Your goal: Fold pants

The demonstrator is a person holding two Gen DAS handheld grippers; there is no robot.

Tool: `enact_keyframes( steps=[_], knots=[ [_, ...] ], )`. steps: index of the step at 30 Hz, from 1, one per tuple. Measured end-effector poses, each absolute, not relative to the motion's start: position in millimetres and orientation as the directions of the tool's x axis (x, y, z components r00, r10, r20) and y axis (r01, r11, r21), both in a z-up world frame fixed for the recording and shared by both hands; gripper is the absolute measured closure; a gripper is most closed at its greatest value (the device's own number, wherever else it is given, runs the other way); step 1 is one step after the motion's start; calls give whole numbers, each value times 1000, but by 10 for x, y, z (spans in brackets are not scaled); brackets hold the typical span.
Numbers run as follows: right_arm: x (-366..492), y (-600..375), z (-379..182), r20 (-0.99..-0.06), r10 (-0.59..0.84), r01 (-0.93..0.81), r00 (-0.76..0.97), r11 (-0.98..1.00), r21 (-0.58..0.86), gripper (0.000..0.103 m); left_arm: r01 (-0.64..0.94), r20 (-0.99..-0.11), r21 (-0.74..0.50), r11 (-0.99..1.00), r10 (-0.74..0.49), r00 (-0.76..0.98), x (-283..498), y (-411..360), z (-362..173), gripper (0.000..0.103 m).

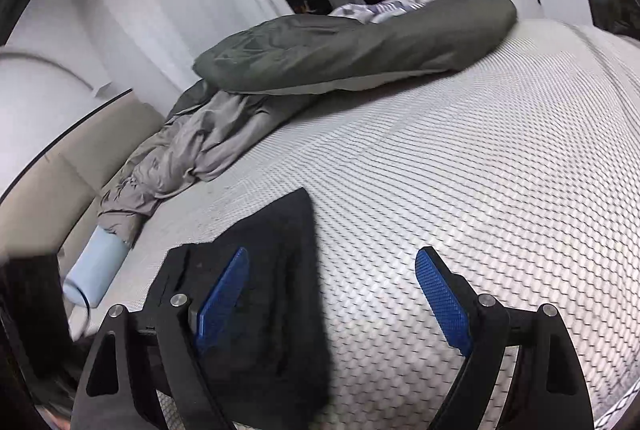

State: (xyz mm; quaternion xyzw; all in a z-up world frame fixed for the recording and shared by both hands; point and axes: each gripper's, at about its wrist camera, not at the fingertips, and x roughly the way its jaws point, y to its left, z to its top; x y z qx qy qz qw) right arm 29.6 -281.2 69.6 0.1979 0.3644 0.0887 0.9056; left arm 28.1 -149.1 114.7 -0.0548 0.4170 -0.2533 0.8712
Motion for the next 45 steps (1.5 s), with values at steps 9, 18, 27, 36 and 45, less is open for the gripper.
enact_keyframes(
  steps=[9, 18, 27, 36, 45],
  knots=[
    [290, -2466, 608, -614, 576, -240, 540, 805, 543, 32, 218, -653, -189, 958, -288, 700, -42, -494, 1378, 20],
    [543, -2090, 308, -600, 693, -253, 399, 712, 655, 43, -38, -757, -182, 983, -115, 643, 153, 425, 714, 20],
    [652, -1854, 163, -700, 614, -253, 365, 789, 560, 98, -13, -758, -196, 980, -143, 636, 256, 463, 516, 20],
    [444, -2018, 373, -804, 367, -189, 469, 930, 315, 90, -52, -744, -250, 967, -158, 649, 146, 644, 590, 20],
    [480, -2524, 252, -729, 528, -117, 436, 836, 536, 52, -22, -766, -200, 980, -142, 628, 178, 594, 406, 19]
  ],
)
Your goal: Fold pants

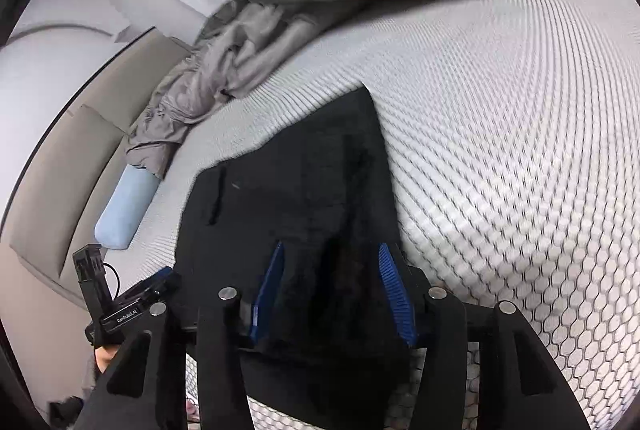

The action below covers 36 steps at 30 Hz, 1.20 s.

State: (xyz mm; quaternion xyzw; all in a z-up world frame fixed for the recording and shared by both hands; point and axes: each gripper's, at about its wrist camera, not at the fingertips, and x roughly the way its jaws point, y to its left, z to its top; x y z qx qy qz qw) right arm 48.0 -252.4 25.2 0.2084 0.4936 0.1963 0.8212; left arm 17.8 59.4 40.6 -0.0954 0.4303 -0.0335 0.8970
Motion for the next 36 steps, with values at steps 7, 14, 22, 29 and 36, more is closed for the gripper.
enact_keyframes(
  steps=[7, 14, 22, 29, 36],
  knots=[
    [439, -2649, 349, -598, 673, -194, 436, 719, 667, 53, -22, -769, -202, 979, -145, 623, 196, 606, 373, 17],
    [531, -2493, 233, -624, 668, -158, 406, 724, 672, 53, -30, -770, -199, 980, -137, 624, 169, 581, 379, 16],
    [579, -2294, 193, -580, 741, -195, 340, 659, 727, 53, -37, -777, -189, 981, -126, 616, 176, 530, 408, 16],
    [623, -2110, 178, -664, 664, -209, 345, 744, 635, 87, -53, -787, -202, 978, -129, 603, 208, 527, 442, 16],
    [161, -2128, 826, -582, 692, -324, 426, 718, 616, 88, -16, -771, -217, 976, -161, 617, 108, 508, 647, 16]
  ],
)
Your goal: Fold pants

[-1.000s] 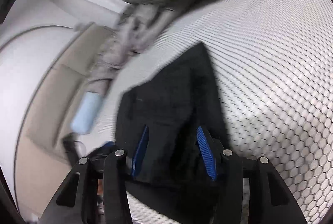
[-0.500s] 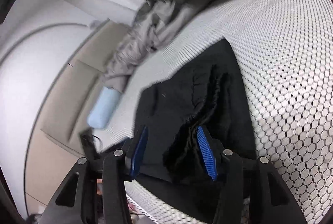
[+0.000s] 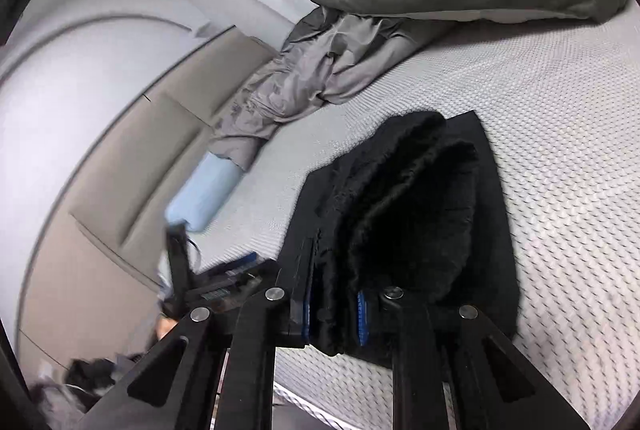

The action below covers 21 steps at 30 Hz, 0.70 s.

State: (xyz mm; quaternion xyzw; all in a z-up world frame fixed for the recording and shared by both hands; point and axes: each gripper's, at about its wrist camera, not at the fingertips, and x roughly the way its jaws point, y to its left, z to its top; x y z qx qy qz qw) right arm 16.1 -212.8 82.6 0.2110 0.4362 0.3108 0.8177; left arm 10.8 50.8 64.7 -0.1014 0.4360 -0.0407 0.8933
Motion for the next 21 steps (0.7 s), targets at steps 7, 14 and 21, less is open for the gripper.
enact_keyframes(
  steps=[7, 14, 21],
  knots=[
    [305, -2254, 255, -763, 541, -167, 354, 839, 518, 75, 19, -761, -144, 989, -123, 637, 58, 344, 695, 16],
    [-32, -1927, 925, -643, 529, -386, 554, 848, 364, 62, 196, -686, -68, 978, -189, 703, 9, -78, 988, 16],
    [264, -932, 134, -836, 364, -487, 410, 863, 137, 63, 400, -776, -1, 917, -253, 577, 317, -591, 433, 16]
  ],
)
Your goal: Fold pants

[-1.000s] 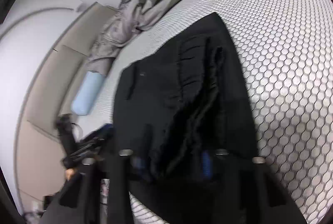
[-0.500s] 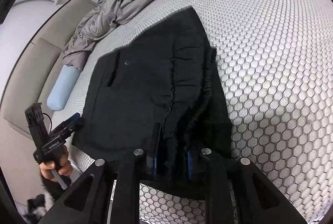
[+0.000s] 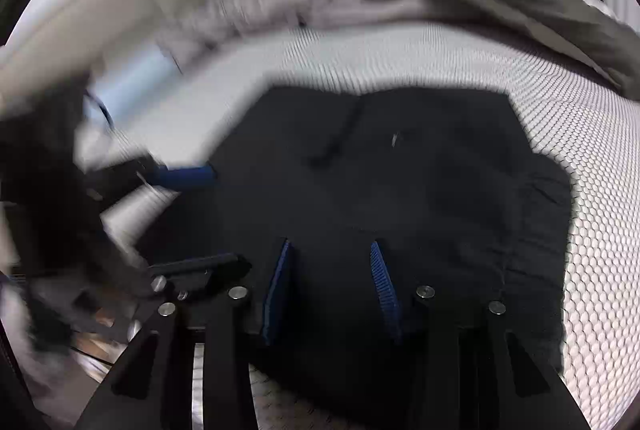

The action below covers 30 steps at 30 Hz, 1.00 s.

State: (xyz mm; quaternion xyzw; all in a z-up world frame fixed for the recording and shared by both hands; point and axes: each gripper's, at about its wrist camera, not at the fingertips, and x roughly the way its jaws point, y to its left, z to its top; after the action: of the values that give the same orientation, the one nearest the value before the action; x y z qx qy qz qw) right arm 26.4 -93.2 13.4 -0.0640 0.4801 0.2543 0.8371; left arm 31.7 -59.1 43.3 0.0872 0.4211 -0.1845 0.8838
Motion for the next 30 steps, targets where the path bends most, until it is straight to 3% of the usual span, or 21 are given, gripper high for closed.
enact_keyframes(
  steps=[5, 9, 12, 14, 16, 19, 24, 25, 30],
  knots=[
    [64, -1133, 156, -858, 125, -484, 498, 861, -156, 67, 428, -764, -27, 903, -295, 574, 206, -448, 448, 15],
    [-32, -1493, 297, -855, 128, -449, 502, 884, -131, 65, 404, -770, -44, 914, -288, 569, 169, -312, 487, 15],
    [-14, -1529, 420, -815, 224, -434, 535, 900, -36, 63, 375, -753, -90, 923, -309, 581, 125, -197, 663, 25],
    [21, -1488, 494, -778, 323, -458, 539, 888, 51, 58, 369, -700, -162, 915, -371, 610, 65, -114, 825, 25],
    [174, -1291, 502, -757, 361, -457, 544, 885, 93, 54, 339, -707, -139, 930, -333, 623, 157, -127, 856, 25],
    [434, -1041, 244, -814, 347, -451, 466, 885, 119, 53, 288, -778, -124, 950, -273, 566, 425, -124, 612, 25],
    [472, -1020, 133, -855, 173, -444, 488, 893, -72, 54, 299, -776, -136, 945, -289, 561, 382, 13, 558, 25],
    [446, -1155, 163, -854, 152, -422, 498, 903, -86, 60, 299, -776, -133, 945, -288, 561, 351, 41, 557, 25],
    [451, -1285, 386, -812, 291, -404, 507, 912, 75, 60, 269, -768, -139, 953, -275, 579, 271, 91, 756, 30]
  ],
)
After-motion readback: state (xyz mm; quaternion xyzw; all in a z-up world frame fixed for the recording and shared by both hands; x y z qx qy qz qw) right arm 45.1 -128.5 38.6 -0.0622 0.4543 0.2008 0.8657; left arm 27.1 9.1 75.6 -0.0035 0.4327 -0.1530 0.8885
